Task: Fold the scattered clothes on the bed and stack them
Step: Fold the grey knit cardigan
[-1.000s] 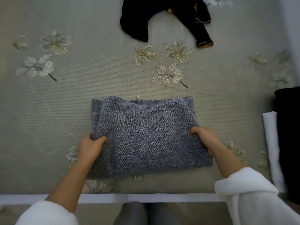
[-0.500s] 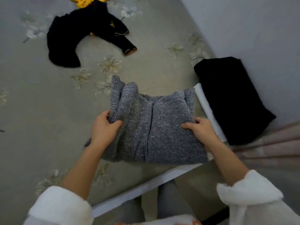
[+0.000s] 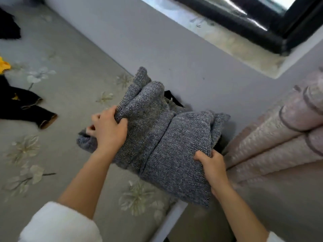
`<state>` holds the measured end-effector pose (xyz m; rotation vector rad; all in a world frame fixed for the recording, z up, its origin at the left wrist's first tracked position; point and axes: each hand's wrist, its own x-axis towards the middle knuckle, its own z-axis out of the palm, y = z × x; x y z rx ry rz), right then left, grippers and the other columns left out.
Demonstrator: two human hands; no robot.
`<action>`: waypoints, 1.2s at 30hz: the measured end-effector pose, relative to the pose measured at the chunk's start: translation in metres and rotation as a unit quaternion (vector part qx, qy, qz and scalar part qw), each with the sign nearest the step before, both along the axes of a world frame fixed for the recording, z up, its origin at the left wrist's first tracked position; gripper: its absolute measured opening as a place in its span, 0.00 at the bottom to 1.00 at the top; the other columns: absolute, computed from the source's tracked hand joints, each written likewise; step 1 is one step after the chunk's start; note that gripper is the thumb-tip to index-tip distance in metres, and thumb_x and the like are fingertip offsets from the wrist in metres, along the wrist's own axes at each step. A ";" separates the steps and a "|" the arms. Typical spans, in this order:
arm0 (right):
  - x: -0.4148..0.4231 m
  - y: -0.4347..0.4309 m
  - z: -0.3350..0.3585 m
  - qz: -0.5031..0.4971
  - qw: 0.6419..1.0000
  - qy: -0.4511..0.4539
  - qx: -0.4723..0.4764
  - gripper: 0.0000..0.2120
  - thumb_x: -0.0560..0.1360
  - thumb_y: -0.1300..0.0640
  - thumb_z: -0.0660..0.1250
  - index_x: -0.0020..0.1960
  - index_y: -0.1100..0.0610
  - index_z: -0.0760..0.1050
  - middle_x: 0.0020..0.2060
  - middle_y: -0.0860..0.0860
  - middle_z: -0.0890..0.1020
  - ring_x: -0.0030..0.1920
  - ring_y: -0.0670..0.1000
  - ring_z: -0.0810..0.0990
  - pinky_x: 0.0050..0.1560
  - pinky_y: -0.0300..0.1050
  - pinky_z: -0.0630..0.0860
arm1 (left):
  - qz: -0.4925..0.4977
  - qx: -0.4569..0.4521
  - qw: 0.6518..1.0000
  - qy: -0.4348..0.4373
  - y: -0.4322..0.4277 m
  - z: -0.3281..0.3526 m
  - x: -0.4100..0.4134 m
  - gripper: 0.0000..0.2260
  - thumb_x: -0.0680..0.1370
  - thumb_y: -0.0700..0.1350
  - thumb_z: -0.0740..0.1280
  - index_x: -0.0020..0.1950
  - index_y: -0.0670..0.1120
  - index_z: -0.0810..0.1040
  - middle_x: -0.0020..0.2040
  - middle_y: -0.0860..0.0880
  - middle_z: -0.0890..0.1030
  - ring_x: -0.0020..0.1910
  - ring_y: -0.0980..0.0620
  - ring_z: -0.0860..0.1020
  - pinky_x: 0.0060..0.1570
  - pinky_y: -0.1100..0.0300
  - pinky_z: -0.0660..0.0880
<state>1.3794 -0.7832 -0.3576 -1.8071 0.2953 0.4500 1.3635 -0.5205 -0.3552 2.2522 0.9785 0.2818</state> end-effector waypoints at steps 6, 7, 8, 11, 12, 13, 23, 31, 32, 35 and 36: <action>0.043 -0.017 -0.025 -0.116 0.992 0.008 0.058 0.03 0.71 0.62 0.68 0.44 0.57 0.79 0.41 0.53 0.84 0.43 0.55 0.82 0.44 0.51 0.77 | 0.002 -0.010 0.998 -0.066 0.004 0.015 0.110 0.18 0.77 0.48 0.64 0.67 0.55 0.72 0.63 0.45 0.74 0.68 0.47 0.62 0.67 0.43 0.51; 0.051 -0.021 -0.037 -0.136 0.989 0.022 0.059 0.05 0.69 0.60 0.69 0.45 0.57 0.79 0.42 0.53 0.84 0.45 0.56 0.82 0.47 0.53 0.78 | 0.006 -0.014 0.998 -0.054 0.007 0.006 0.123 0.18 0.77 0.49 0.64 0.68 0.56 0.71 0.64 0.45 0.73 0.69 0.47 0.61 0.68 0.43 0.51; 0.058 -0.026 -0.051 -0.153 0.986 0.046 0.055 0.08 0.68 0.59 0.69 0.47 0.57 0.80 0.43 0.53 0.85 0.46 0.57 0.82 0.50 0.56 0.78 | 0.005 -0.014 1.000 -0.026 0.009 -0.006 0.132 0.19 0.78 0.50 0.63 0.69 0.56 0.69 0.66 0.44 0.72 0.70 0.47 0.60 0.69 0.42 0.51; 0.072 -0.037 -0.095 -0.180 0.974 0.138 0.008 0.15 0.69 0.58 0.70 0.55 0.60 0.79 0.48 0.56 0.84 0.49 0.58 0.81 0.54 0.57 0.79 | -0.077 -0.005 0.992 0.104 0.002 -0.058 0.136 0.26 0.79 0.52 0.61 0.76 0.53 0.58 0.75 0.45 0.63 0.75 0.43 0.54 0.71 0.38 0.50; 0.074 -0.040 -0.107 -0.183 0.968 0.171 -0.003 0.17 0.69 0.56 0.70 0.57 0.61 0.78 0.48 0.56 0.83 0.49 0.58 0.81 0.54 0.55 0.79 | -0.129 -0.013 0.982 0.139 -0.005 -0.076 0.130 0.27 0.80 0.54 0.61 0.77 0.54 0.55 0.78 0.47 0.57 0.76 0.42 0.50 0.72 0.37 0.50; 0.076 -0.041 -0.117 -0.182 0.962 0.202 0.002 0.20 0.69 0.53 0.71 0.57 0.61 0.78 0.49 0.56 0.84 0.49 0.58 0.81 0.55 0.55 0.78 | -0.175 -0.026 0.969 0.170 -0.013 -0.092 0.124 0.28 0.80 0.56 0.59 0.77 0.55 0.53 0.79 0.49 0.51 0.76 0.41 0.47 0.72 0.37 0.49; 0.076 -0.042 -0.140 -0.201 0.959 0.035 -0.195 0.17 0.78 0.55 0.65 0.59 0.66 0.67 0.55 0.60 0.77 0.57 0.61 0.77 0.56 0.51 0.73 | -0.263 0.030 0.947 0.179 -0.059 -0.142 0.086 0.35 0.76 0.68 0.51 0.77 0.58 0.39 0.76 0.48 0.31 0.74 0.41 0.31 0.70 0.36 0.40; 0.061 -0.006 -0.139 0.135 0.882 -0.129 -0.433 0.36 0.75 0.57 0.64 0.78 0.55 0.50 0.76 0.56 0.54 0.75 0.57 0.54 0.73 0.56 0.57 | -0.290 0.073 0.920 0.254 -0.066 -0.170 0.067 0.34 0.78 0.66 0.47 0.78 0.53 0.37 0.77 0.42 0.34 0.75 0.37 0.35 0.73 0.38 0.46; 0.060 -0.001 -0.137 0.215 0.872 -0.132 -0.420 0.36 0.77 0.54 0.62 0.78 0.50 0.46 0.78 0.53 0.48 0.77 0.55 0.49 0.74 0.57 0.53 | -0.294 0.074 0.917 0.261 -0.064 -0.171 0.067 0.34 0.78 0.66 0.47 0.78 0.53 0.37 0.77 0.42 0.34 0.75 0.36 0.35 0.73 0.38 0.47; 0.062 0.002 -0.138 0.344 0.847 -0.009 -0.405 0.37 0.79 0.49 0.58 0.78 0.45 0.36 0.78 0.52 0.40 0.77 0.56 0.46 0.73 0.58 0.56 | -0.322 0.052 0.902 0.283 -0.054 -0.167 0.072 0.35 0.78 0.66 0.49 0.78 0.54 0.37 0.77 0.42 0.34 0.75 0.36 0.36 0.73 0.39 0.48; 0.064 0.003 -0.135 0.352 0.840 0.009 -0.412 0.38 0.79 0.49 0.59 0.78 0.46 0.35 0.78 0.53 0.40 0.77 0.57 0.47 0.72 0.58 0.58 | -0.334 0.031 0.897 0.287 -0.048 -0.164 0.074 0.36 0.78 0.66 0.52 0.78 0.55 0.37 0.77 0.43 0.33 0.75 0.37 0.36 0.73 0.40 0.48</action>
